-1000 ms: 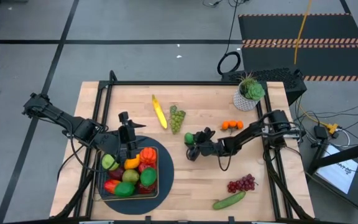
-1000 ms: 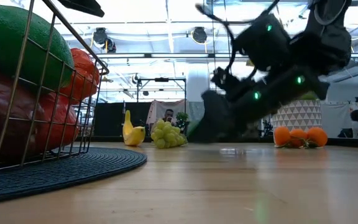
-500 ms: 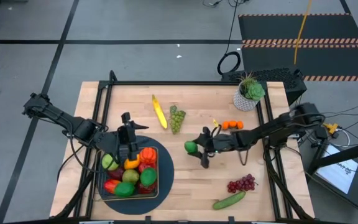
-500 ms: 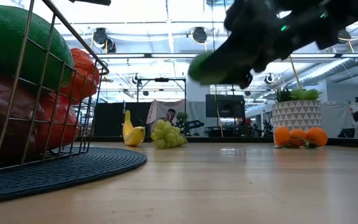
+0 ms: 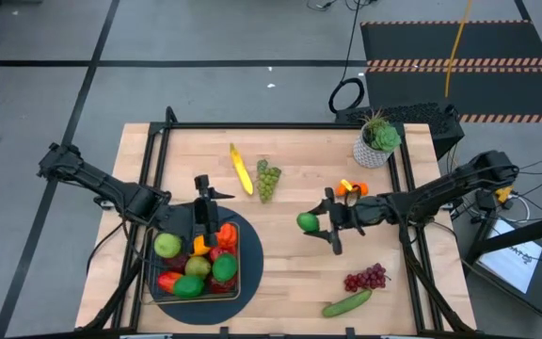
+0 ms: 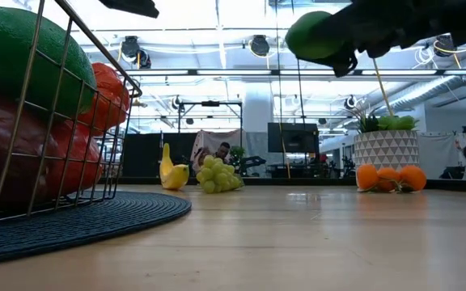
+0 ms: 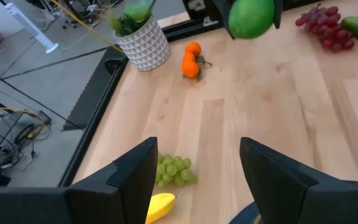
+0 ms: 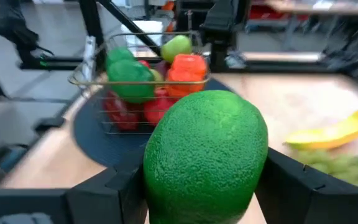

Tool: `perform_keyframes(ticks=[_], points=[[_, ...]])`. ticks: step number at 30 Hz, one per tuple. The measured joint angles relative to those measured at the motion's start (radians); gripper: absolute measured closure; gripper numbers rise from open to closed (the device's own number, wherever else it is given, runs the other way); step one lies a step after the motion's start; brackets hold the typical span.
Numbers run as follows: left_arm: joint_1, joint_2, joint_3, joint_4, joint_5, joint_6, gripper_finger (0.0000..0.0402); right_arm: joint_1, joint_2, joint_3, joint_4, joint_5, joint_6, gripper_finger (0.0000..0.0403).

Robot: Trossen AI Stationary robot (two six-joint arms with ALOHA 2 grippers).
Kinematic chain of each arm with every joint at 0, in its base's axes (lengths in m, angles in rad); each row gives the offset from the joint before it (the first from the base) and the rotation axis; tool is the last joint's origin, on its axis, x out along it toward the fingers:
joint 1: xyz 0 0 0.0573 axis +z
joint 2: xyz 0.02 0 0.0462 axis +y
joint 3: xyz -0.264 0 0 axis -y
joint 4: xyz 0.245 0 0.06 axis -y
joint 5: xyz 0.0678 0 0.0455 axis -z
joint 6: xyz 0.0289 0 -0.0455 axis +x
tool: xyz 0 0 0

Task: Build produce basket
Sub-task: Put the lime into the gold wire basket

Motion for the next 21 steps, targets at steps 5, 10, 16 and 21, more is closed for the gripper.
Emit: perform_keyframes(ticks=[5, 10, 16, 21], points=[[0.012, 0.003, 0.0, 0.001, -0.001, 0.0, 0.0174, 0.0, -0.054, -0.044, 0.001, 0.08, -0.14, 0.0175], [0.014, 0.003, 0.0, 0.003, -0.001, 0.0, 0.0174, -0.009, -0.084, -0.08, 0.02, 0.102, -0.046, 0.0175], [0.014, 0.003, 0.0, 0.03, -0.001, 0.001, 0.0174, -0.025, -0.087, -0.111, 0.118, 0.102, 0.235, 0.0175], [0.014, 0.003, 0.0, 0.038, 0.0, 0.005, 0.0174, -0.026, -0.087, -0.133, 0.17, 0.103, 0.426, 0.0175]])
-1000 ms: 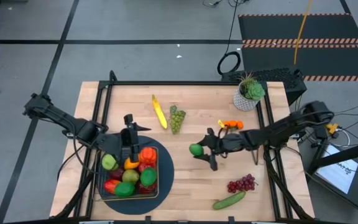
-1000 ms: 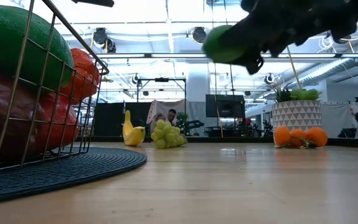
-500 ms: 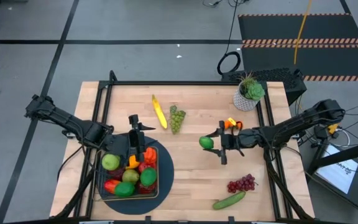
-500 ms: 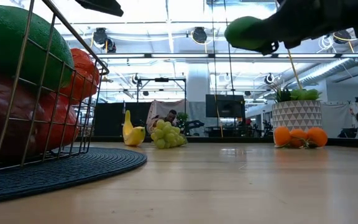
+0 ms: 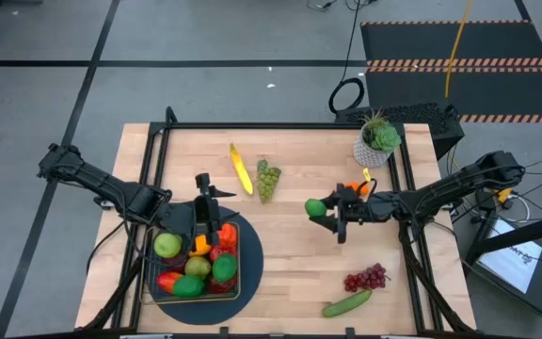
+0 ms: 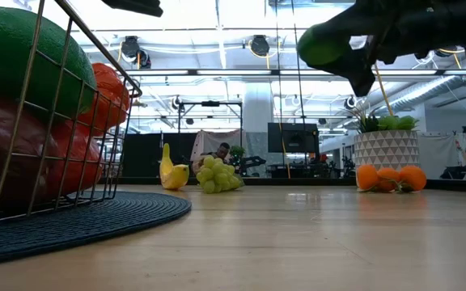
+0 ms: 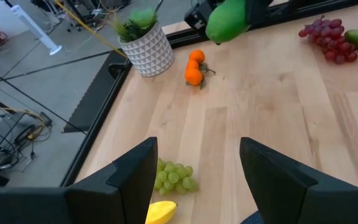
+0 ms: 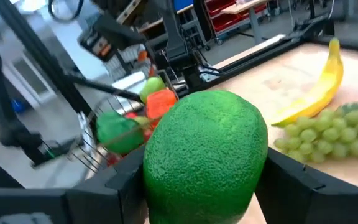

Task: Build produce basket
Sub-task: Put the lime into the gold wire basket

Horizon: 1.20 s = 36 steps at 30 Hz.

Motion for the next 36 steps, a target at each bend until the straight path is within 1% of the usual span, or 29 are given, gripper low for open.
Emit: perform_keyframes(ticks=[6, 9, 13, 18, 20, 22, 24, 32, 36], points=[[0.0, 0.0, 0.0, 0.01, 0.033, -0.001, 0.0174, 0.0, 0.0, -0.051, 0.11, 0.0, 0.161, 0.0175], [0.0, 0.0, 0.0, 0.01, 0.042, 0.0, 0.0174, 0.0, 0.0, -0.076, 0.154, 0.0, 0.197, 0.0175], [0.0, 0.0, 0.0, 0.013, 0.042, 0.0, 0.0174, 0.0, 0.0, -0.105, 0.187, 0.0, 0.191, 0.0175], [0.0, 0.0, 0.0, 0.019, 0.042, -0.011, 0.0174, 0.0, 0.0, -0.124, 0.191, 0.003, 0.136, 0.0174], [-0.001, 0.0, 0.0, 0.031, 0.042, -0.011, 0.0174, 0.0, 0.0, -0.124, 0.194, 0.022, 0.109, 0.0174], [-0.001, 0.0, 0.0, 0.04, 0.042, -0.008, 0.0174, 0.0, 0.0, -0.124, 0.214, 0.022, 0.035, 0.0174], [-0.001, 0.0, 0.0, 0.058, 0.042, -0.005, 0.0174, 0.0, 0.0, -0.124, 0.229, 0.021, -0.072, 0.0174], [-0.001, 0.0, 0.0, 0.094, 0.042, 0.023, 0.0174, 0.0, 0.0, -0.124, 0.235, 0.022, -0.619, 0.0174], [-0.001, 0.0, 0.0, 0.095, 0.042, 0.023, 0.0174, 0.0, 0.0, -0.124, 0.234, 0.021, -0.839, 0.0174]])
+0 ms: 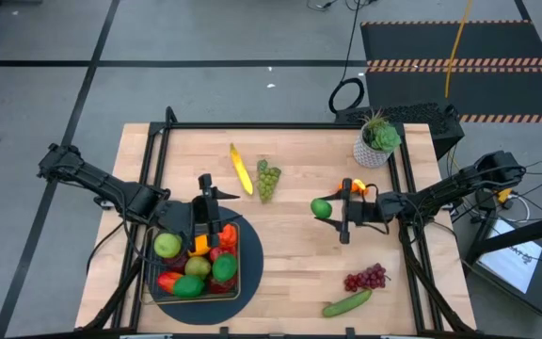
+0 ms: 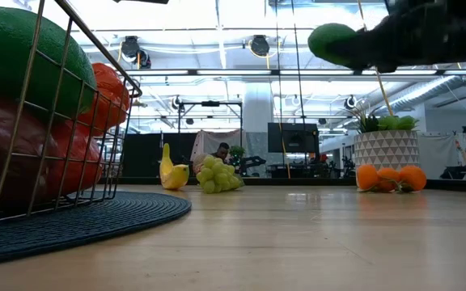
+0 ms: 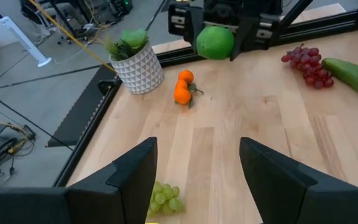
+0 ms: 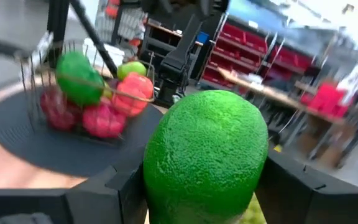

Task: Build produce basket
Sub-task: Put the lime into the gold wire basket

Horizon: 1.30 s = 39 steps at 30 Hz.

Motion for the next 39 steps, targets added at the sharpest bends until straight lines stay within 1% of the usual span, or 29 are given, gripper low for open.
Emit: perform_keyframes(ticks=[2, 4, 7, 11, 18, 21, 24, 28, 36, 39], points=[[0.0, 0.0, 0.0, 0.0, 0.0, 0.0, 0.0174, 0.0, 0.0, 0.0, 0.002, 0.0, -0.056, 0.0174], [0.0, 0.0, 0.0, 0.0, 0.0, -0.001, 0.0174, 0.0, 0.0, 0.0, 0.014, 0.001, -0.061, 0.0174], [0.0, 0.0, 0.0, 0.0, 0.001, 0.0, 0.0174, 0.0, 0.0, 0.0, 0.041, 0.001, 0.011, 0.0174], [0.0, 0.0, 0.0, 0.011, 0.001, 0.0, 0.0174, 0.0, 0.0, 0.0, 0.087, 0.002, 0.219, 0.0174], [0.0, 0.0, 0.0, 0.068, 0.003, 0.022, 0.0174, 0.0, 0.0, 0.0, 0.09, 0.001, 0.676, 0.0174], [-0.006, 0.007, 0.0, 0.096, 0.002, 0.07, 0.0174, 0.0, 0.0, 0.0, 0.084, 0.001, 0.803, 0.0174], [-0.015, 0.022, 0.0, 0.122, 0.002, 0.126, 0.0174, 0.0, 0.0, 0.0, 0.084, 0.0, 0.885, 0.0174], [-0.026, 0.041, 0.0, 0.171, 0.002, 0.207, 0.0174, 0.0, 0.0, 0.0, 0.084, 0.0, 0.906, 0.0174], [-0.028, 0.116, 0.0, 0.254, 0.002, 0.337, 0.0174, 0.0, 0.0, 0.0, 0.045, -0.007, 0.787, 0.0174], [-0.028, 0.163, 0.0, 0.304, 0.002, 0.37, 0.0166, 0.0, 0.0, 0.0, 0.038, -0.049, 0.771, 0.0174]])
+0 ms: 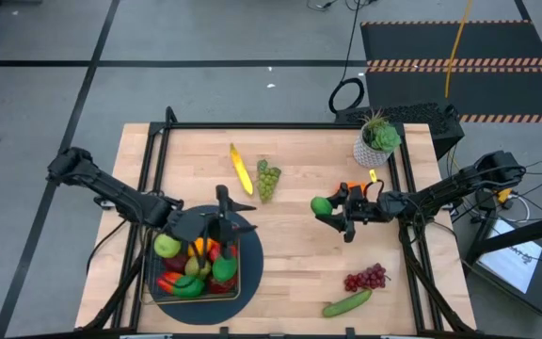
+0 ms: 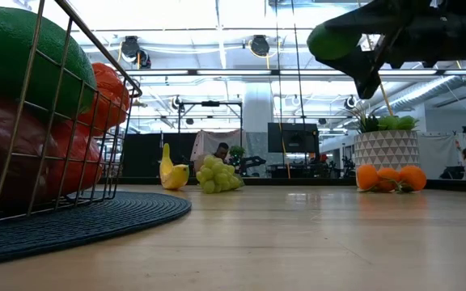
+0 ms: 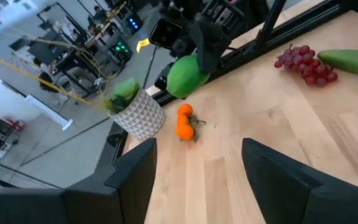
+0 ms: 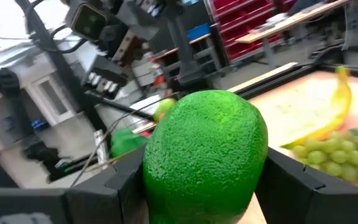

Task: Build produce basket
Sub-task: Put the lime into the gold wire basket

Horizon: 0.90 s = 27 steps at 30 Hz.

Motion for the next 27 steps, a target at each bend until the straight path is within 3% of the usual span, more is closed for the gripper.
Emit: perform_keyframes(ticks=[7, 10, 13, 17, 21, 27], points=[[0.003, 0.084, 0.0, 0.17, 0.005, 0.04, 0.0087, 0.0, 0.0, 0.0, 0.009, -0.111, 0.005, 0.0174], [0.007, 0.11, 0.0, 0.21, 0.049, 0.056, 0.0045, 0.0, 0.0, 0.0, 0.009, -0.113, -0.001, 0.0174], [0.024, 0.137, 0.0, 0.236, 0.16, 0.069, 0.002, 0.0, 0.009, 0.0, 0.017, -0.113, -0.011, 0.0174], [0.048, 0.182, 0.0, 0.306, 0.234, 0.085, 0.002, 0.0, 0.041, 0.0, 0.058, -0.113, 0.016, 0.0174], [0.063, 0.22, 0.0, 0.363, 0.235, 0.111, 0.0035, 0.0, 0.094, 0.004, 0.114, -0.144, 0.059, 0.0174], [0.092, 0.238, 0.0, 0.416, 0.315, 0.119, 0.0037, 0.002, 0.198, 0.101, 0.115, -0.209, 0.057, 0.0174]])
